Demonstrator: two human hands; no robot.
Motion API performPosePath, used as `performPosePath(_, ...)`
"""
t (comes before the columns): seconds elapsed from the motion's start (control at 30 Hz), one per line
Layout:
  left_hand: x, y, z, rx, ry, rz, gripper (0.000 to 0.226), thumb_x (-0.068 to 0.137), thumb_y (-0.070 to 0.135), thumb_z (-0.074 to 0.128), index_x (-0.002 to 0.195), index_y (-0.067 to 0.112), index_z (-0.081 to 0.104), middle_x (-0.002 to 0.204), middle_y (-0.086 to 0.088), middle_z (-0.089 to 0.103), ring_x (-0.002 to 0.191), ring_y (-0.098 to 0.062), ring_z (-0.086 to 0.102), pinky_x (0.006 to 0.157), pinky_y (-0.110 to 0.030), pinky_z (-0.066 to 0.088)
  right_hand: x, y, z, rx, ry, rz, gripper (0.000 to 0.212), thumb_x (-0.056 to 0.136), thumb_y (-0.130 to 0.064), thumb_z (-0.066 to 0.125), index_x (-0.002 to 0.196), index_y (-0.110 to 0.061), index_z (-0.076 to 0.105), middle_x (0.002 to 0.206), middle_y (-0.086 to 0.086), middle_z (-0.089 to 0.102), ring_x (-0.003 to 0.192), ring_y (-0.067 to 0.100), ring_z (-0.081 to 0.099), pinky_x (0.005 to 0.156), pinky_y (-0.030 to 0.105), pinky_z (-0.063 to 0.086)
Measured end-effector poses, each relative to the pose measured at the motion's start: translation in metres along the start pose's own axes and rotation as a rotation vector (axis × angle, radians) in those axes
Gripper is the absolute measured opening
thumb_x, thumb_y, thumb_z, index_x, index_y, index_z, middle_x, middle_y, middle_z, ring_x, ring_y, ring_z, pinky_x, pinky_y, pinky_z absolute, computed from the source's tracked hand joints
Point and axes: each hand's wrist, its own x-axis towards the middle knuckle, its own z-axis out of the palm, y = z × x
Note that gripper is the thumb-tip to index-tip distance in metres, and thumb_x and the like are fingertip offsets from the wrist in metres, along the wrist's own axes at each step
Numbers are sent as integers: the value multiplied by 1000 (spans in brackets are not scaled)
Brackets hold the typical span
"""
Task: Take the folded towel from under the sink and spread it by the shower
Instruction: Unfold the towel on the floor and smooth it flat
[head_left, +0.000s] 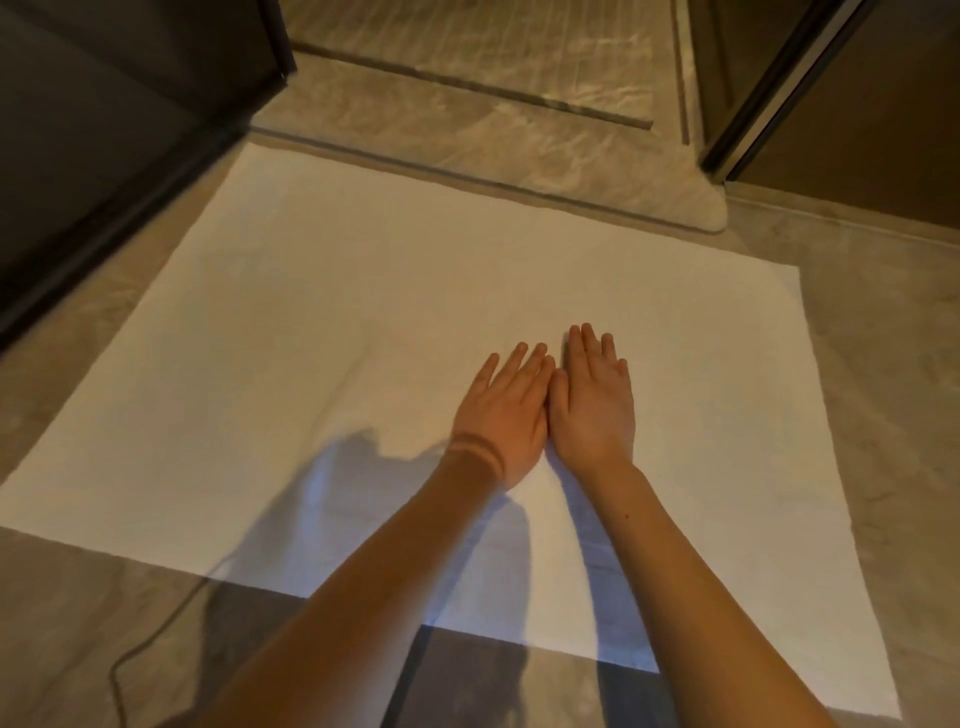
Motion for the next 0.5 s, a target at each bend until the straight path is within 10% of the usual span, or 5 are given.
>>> performPosePath(0.27,-22,-113,1,-106,161,-119,63,95,38,19,149,6,30,156,-13,24,144,-30,26,118,-41,15,8,15,18,-64,18,12,58,102,-36,16,157,-17,6,164,-2,6,151,18,-1,123,38,2)
performPosePath(0.4,-28,-153,-1,-107,125,-372,60,100,35,27,154,11,16,162,-6,10,149,-19,9,118,-33,1,7,14,21,-60,36,17,58,102,-35,18,157,-17,8,164,-3,7,151,17,-1,123,37,2)
performPosePath(0.5,-1,-118,-7,-94,186,-250,60,98,31,28,152,7,19,160,-11,15,148,-25,13,119,-39,4,7,15,21,-65,37,12,58,102,-36,17,157,-17,7,164,-2,7,151,17,-1,123,37,2)
